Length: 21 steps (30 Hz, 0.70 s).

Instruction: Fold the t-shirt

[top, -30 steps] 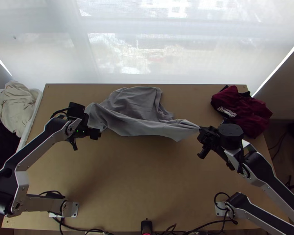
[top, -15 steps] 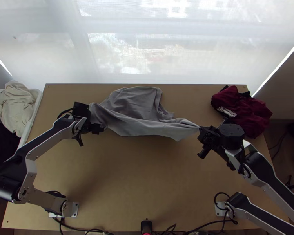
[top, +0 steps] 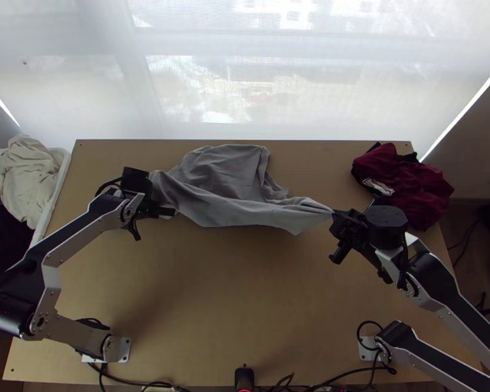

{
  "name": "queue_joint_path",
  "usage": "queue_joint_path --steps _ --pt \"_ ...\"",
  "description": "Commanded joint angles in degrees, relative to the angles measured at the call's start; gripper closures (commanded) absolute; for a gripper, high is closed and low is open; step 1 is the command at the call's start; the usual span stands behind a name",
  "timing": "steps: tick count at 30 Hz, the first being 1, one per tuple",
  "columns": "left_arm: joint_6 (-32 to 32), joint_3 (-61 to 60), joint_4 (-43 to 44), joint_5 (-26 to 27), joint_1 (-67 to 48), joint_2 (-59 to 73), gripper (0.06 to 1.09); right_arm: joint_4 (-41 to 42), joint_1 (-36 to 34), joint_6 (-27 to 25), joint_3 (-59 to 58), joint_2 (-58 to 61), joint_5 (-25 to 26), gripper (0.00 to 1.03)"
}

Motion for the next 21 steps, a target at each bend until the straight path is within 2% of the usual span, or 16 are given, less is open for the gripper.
queue_joint_path --steps 1,9,16,21 --pt "0.09 0.81 -0.69 0.14 -0.14 -2.04 1.05 -0.13 0.01 -0.01 0.03 -0.17 0.01 1.00" --pt "-0.34 8.37 -9.30 0.14 0.65 -11.62 1.05 -0.22 -0.08 -0.01 3.72 0.18 0.01 1.00" --pt "0.18 21.82 -16.60 0.14 4.16 -16.27 1.05 -1.01 -1.04 -0.01 15.23 4.32 0.01 1.00" --pt "0.36 29.64 -18.44 0.14 7.15 -17.59 1.05 -2.41 -2.19 -0.27 25.51 7.83 0.01 1.00"
